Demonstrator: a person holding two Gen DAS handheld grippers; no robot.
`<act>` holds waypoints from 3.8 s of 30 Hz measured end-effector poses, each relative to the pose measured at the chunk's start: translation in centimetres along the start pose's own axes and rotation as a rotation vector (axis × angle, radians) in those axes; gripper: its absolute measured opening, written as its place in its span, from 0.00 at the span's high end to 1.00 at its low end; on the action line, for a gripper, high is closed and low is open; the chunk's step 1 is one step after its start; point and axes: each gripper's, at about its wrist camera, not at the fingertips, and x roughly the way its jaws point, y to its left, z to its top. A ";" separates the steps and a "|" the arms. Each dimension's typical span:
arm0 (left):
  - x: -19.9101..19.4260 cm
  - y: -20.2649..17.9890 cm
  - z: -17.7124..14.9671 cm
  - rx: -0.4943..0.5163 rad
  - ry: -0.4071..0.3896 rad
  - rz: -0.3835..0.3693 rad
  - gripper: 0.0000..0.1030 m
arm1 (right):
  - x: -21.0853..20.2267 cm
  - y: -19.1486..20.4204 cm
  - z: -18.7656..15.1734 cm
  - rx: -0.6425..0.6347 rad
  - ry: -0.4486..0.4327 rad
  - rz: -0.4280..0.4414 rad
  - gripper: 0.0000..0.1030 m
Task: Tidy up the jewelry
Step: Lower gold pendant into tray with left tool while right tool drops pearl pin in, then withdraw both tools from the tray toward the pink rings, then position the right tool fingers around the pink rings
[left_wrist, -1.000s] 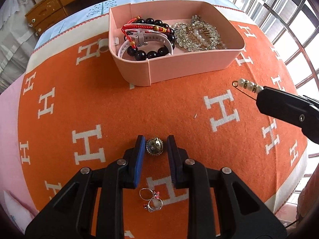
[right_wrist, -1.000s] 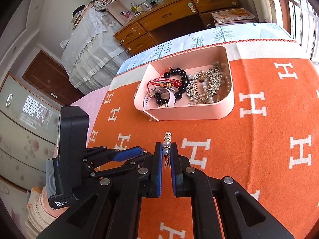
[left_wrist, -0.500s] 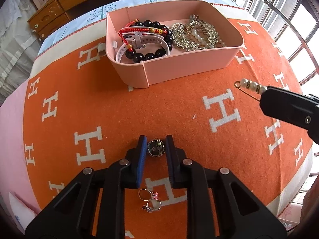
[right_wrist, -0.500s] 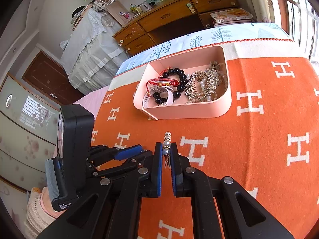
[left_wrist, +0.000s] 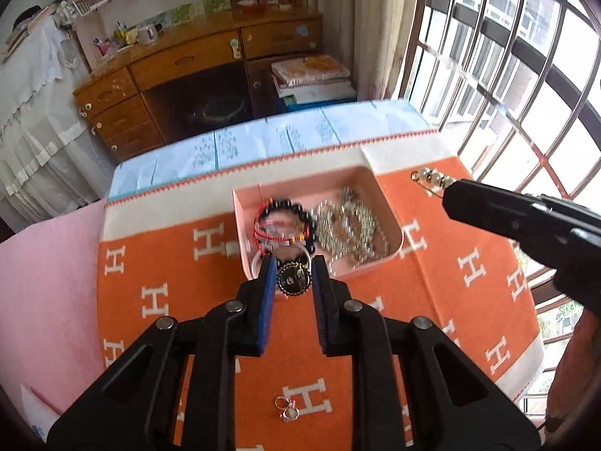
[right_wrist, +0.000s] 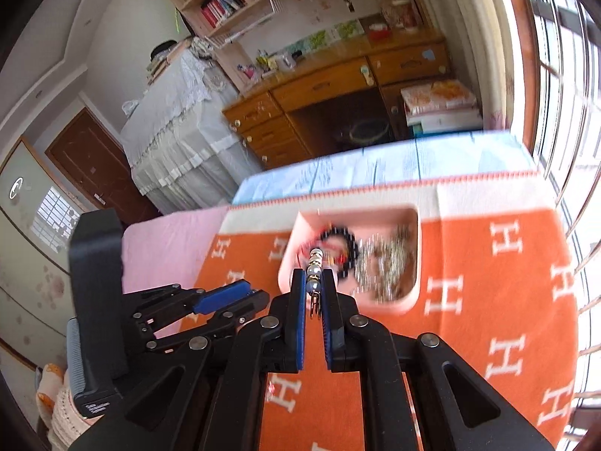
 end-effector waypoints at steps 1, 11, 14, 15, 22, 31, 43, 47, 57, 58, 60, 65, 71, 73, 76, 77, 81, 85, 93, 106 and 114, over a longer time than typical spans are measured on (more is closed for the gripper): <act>-0.5 0.1 1.1 -0.008 -0.022 -0.003 0.84 | -0.3 0.2 0.9 -0.001 -0.016 -0.007 0.93; 4.1 1.6 6.8 -0.047 -0.046 -0.022 0.84 | 4.7 -2.2 6.5 0.063 0.024 -0.096 0.93; 7.0 2.0 6.4 -0.064 -0.009 -0.046 0.83 | 7.9 -3.6 6.8 0.079 0.060 -0.113 0.92; 8.0 2.3 6.4 -0.076 0.019 -0.059 0.78 | 9.0 -4.0 6.9 0.083 0.073 -0.117 0.92; 10.4 4.4 5.2 -0.127 0.047 -0.095 0.49 | 12.0 -5.4 6.3 0.085 0.065 -0.127 0.74; 8.3 5.4 3.0 -0.120 0.032 -0.066 0.46 | 11.1 -4.3 4.7 0.042 0.049 -0.119 0.74; 2.4 5.9 -3.1 -0.091 -0.002 -0.071 0.46 | 6.4 0.0 -1.6 -0.044 0.049 -0.052 0.72; -0.1 6.2 -5.7 -0.091 -0.037 -0.056 0.46 | 4.8 1.3 -4.3 -0.074 0.046 -0.028 0.70; -3.6 6.6 -14.3 -0.163 -0.132 0.042 0.46 | 3.0 4.1 -11.9 -0.135 0.056 0.034 0.64; -3.5 6.8 -15.3 -0.181 -0.127 0.055 0.46 | 3.0 4.5 -12.4 -0.146 0.057 0.031 0.64; -3.4 7.1 -17.0 -0.202 -0.125 0.073 0.46 | 3.0 5.2 -13.7 -0.175 0.059 0.028 0.64; -2.7 8.0 -20.7 -0.241 -0.102 0.097 0.46 | 3.8 7.1 -16.6 -0.265 0.081 0.007 0.63; -2.1 8.7 -23.4 -0.266 -0.087 0.086 0.46 | 5.4 8.4 -18.6 -0.319 0.121 0.004 0.63; -1.8 8.8 -24.1 -0.275 -0.079 0.078 0.46 | 5.8 8.7 -19.0 -0.339 0.128 0.002 0.62; -1.2 9.0 -25.1 -0.292 -0.067 0.048 0.46 | 6.6 8.9 -19.7 -0.362 0.145 0.001 0.62; -0.9 9.0 -25.4 -0.294 -0.063 0.036 0.46 | 6.8 8.9 -19.8 -0.370 0.150 0.002 0.62; -0.1 9.1 -25.9 -0.300 -0.048 0.016 0.46 | 7.9 8.9 -20.4 -0.399 0.172 -0.006 0.62; 0.2 9.2 -26.0 -0.307 -0.047 0.008 0.46 | 8.9 8.6 -20.8 -0.406 0.195 -0.008 0.62; 0.6 10.4 -26.1 -0.340 -0.051 -0.012 0.46 | 10.4 8.4 -21.2 -0.421 0.231 -0.017 0.62; 1.6 11.5 -26.2 -0.380 -0.031 -0.039 0.46 | 12.6 10.0 -22.1 -0.568 0.269 -0.007 0.62; 1.9 12.0 -26.5 -0.397 -0.028 -0.045 0.46 | 14.0 11.7 -22.0 -0.679 0.276 0.032 0.61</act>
